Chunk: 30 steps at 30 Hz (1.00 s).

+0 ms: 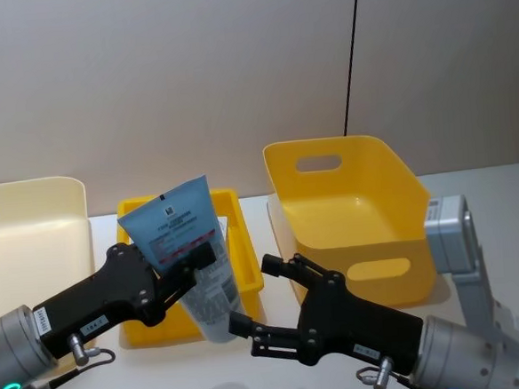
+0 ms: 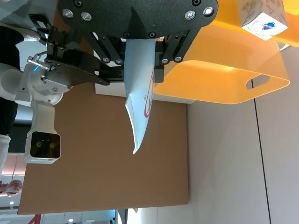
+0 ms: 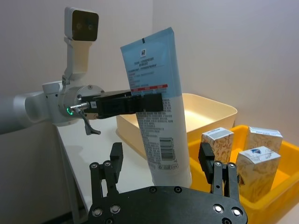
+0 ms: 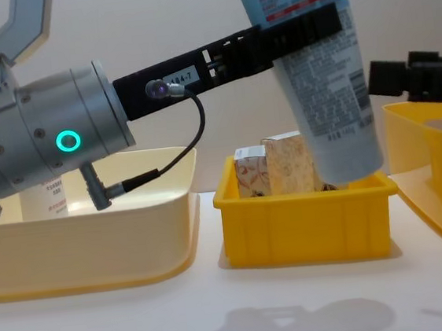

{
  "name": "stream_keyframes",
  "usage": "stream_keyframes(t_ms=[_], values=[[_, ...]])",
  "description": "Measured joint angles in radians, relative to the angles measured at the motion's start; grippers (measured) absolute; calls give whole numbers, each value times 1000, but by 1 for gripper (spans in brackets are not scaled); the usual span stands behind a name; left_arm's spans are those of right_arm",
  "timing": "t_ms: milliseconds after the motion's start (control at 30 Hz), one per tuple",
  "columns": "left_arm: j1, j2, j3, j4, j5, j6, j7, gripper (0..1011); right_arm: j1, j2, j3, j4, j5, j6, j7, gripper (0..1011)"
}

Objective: Bimanual collaborative sorting of washing and personal care products

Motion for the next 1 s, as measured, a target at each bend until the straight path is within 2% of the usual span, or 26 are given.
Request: stream_keyframes(t_ms=[633,1000], values=[[0,0,0,0,0,0,0,273,122,-39,-102,81,-46,2,-2,1008],[0,0,0,0,0,0,0,272,171,-61,-150,121,-80,2,-24,1009]])
